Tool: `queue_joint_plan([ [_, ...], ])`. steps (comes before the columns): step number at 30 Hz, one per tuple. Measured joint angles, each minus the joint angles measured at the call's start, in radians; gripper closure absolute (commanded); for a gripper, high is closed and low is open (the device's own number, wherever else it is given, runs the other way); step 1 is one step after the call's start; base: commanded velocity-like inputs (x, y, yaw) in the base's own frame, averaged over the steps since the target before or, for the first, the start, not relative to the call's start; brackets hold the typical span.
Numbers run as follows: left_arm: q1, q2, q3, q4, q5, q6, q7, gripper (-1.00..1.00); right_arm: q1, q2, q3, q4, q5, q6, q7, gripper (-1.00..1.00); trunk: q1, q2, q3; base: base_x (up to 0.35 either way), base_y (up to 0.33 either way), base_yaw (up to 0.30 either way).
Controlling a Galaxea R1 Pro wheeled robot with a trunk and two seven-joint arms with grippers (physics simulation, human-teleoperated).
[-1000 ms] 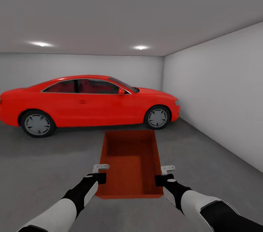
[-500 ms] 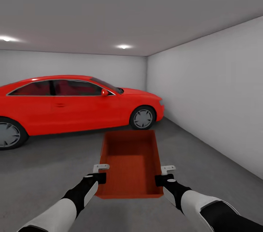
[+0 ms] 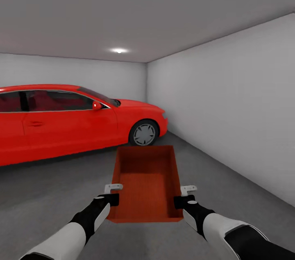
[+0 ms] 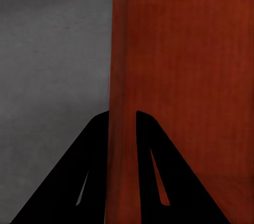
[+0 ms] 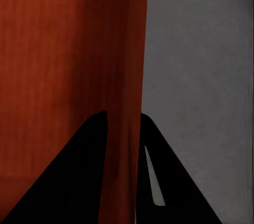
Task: Move the two storage containers from the living room to the garage. In the garage, place one container on the floor and stack the other container on top of it (either order is fine).
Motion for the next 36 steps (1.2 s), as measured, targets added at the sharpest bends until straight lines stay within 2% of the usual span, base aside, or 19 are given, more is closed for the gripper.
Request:
queue_joint_plan([
  [36, 0.000, 0.000, 0.000, 0.001, 0.000, 0.000, 0.000, 1.00, 0.000, 0.000, 0.000, 0.001, 0.000, 0.000, 0.000, 1.00, 0.000, 0.000, 0.000, 0.322, 0.080, -0.287],
])
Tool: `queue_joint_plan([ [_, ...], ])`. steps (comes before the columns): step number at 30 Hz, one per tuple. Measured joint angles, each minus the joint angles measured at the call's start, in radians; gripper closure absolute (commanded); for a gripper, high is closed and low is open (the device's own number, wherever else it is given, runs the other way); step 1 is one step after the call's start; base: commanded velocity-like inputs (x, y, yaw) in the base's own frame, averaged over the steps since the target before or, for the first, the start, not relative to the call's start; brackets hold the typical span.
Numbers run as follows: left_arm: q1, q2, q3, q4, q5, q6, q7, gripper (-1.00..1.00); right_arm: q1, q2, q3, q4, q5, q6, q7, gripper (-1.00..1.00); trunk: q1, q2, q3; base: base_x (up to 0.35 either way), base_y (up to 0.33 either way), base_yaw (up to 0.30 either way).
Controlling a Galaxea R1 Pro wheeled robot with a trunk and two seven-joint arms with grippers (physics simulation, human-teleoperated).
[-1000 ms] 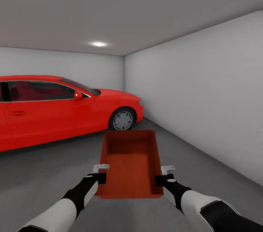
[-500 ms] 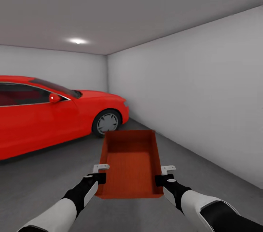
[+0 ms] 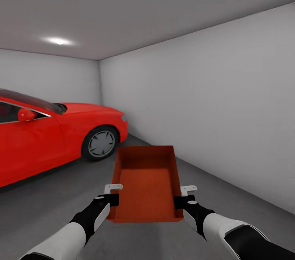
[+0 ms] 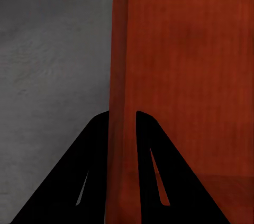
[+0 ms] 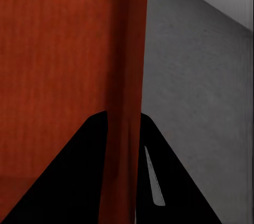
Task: Move the two storage containers from the living room to the garage. In the garage, place one container on the floor and stack the other container on top of it (either order is fine).
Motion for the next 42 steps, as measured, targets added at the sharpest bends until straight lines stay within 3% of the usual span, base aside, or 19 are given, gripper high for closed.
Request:
queue_joint_plan([
  [42, 0.000, 0.000, 0.000, -0.001, -0.002, 0.000, 0.000, 1.00, 0.000, 0.000, 0.000, 0.000, -0.001, -0.002, 0.000, 1.00, 0.000, 0.000, 0.000, 0.322, 0.080, -0.287],
])
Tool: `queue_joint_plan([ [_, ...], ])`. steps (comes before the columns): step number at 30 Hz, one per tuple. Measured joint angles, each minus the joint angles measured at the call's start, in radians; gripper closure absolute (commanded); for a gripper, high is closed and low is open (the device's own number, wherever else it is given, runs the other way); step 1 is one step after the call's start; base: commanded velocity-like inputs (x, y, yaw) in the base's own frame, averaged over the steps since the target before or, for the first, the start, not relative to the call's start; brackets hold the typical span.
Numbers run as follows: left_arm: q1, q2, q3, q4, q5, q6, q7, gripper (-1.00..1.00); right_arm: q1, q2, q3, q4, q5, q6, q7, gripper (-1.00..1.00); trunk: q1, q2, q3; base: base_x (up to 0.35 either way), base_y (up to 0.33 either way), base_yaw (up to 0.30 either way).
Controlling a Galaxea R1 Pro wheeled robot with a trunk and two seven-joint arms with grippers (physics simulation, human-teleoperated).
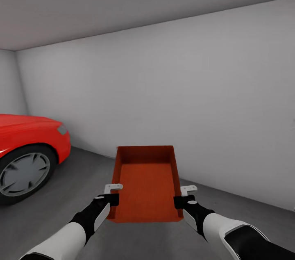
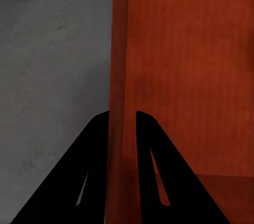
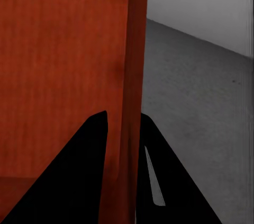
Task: Move the two storage containers from the living room to the garage. In the garage, place one container on the floor and stack the other container on top of it (either order is fine).
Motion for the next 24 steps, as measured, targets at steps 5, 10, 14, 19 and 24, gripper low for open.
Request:
queue_joint_plan([
  [5, 0.000, 0.000, 0.000, 0.000, 0.000, 0.000, 0.000, 1.00, 0.000, 0.000, 0.000, 0.000, 0.000, 0.000, 0.000, 1.00, 0.000, 0.000, 0.000, 0.322, 0.080, -0.287],
  [10, 0.000, 0.000, 0.000, 0.000, 0.000, 0.000, 0.000, 1.00, 0.000, 0.000, 0.000, 0.000, 0.000, 0.000, 0.000, 1.00, 0.000, 0.000, 0.000, 0.322, 0.080, -0.287],
  [14, 0.000, 0.000, 0.000, 0.000, 0.000, 0.000, 0.000, 1.00, 0.000, 0.000, 0.000, 0.000, 0.000, 0.000, 0.000, 1.00, 0.000, 0.000, 0.000, 0.321, 0.077, -0.287],
  [19, 0.000, 0.000, 0.001, 0.000, -0.001, 0.000, 0.000, 1.00, 0.000, 0.000, -0.001, 0.000, 0.001, 0.000, 0.000, 1.00, 0.000, 0.000, 0.000, 0.170, 0.019, -0.287],
  [24, 0.000, 0.000, 0.000, 0.000, 0.000, 0.000, 0.000, 1.00, 0.000, 0.000, 0.000, 0.000, 0.000, 0.000, 0.000, 1.00, 0.001, 0.000, 0.000, 0.011, 0.001, -0.287],
])
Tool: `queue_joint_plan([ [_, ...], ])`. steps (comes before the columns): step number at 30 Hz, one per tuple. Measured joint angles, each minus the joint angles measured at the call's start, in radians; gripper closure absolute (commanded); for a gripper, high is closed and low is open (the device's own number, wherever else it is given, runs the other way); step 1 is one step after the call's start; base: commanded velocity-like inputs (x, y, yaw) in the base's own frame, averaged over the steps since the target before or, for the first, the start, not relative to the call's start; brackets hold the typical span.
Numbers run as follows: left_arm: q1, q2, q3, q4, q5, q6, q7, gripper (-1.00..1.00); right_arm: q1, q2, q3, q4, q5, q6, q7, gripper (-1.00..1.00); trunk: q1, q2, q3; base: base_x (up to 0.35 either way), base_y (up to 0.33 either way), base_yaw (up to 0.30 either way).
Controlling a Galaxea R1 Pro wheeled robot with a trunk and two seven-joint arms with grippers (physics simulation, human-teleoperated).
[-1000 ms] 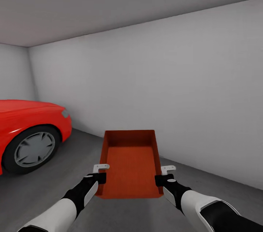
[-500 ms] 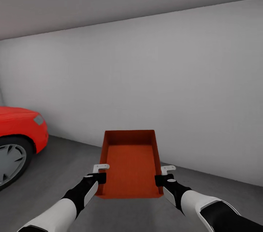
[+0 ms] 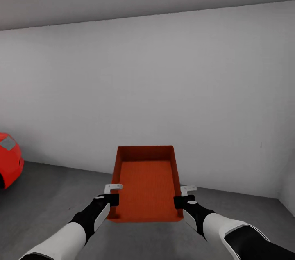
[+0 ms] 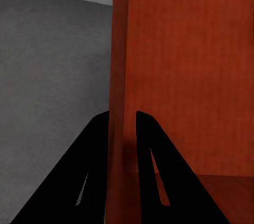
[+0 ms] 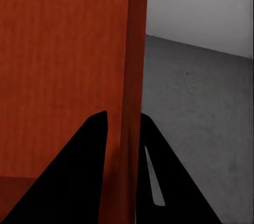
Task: Move the two storage containers from the living room to the garage. In the garage, place one container on the floor and stack the other container on top of it (either order is fine).
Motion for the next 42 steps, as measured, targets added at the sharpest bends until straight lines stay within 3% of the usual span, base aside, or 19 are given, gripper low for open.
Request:
queue_joint_plan([
  [17, 0.000, 0.000, 0.000, 0.001, 0.000, 0.000, 0.000, 1.00, 0.000, 0.000, 0.001, 0.000, 0.000, 0.001, 0.000, 1.00, 0.000, 0.000, 0.000, 0.006, 0.001, -0.276],
  [42, 0.000, 0.000, -0.001, 0.005, 0.006, 0.000, 0.000, 1.00, 0.000, 0.000, 0.004, -0.001, -0.001, 0.008, 0.001, 1.00, -0.001, 0.000, 0.000, 0.289, 0.116, -0.010],
])
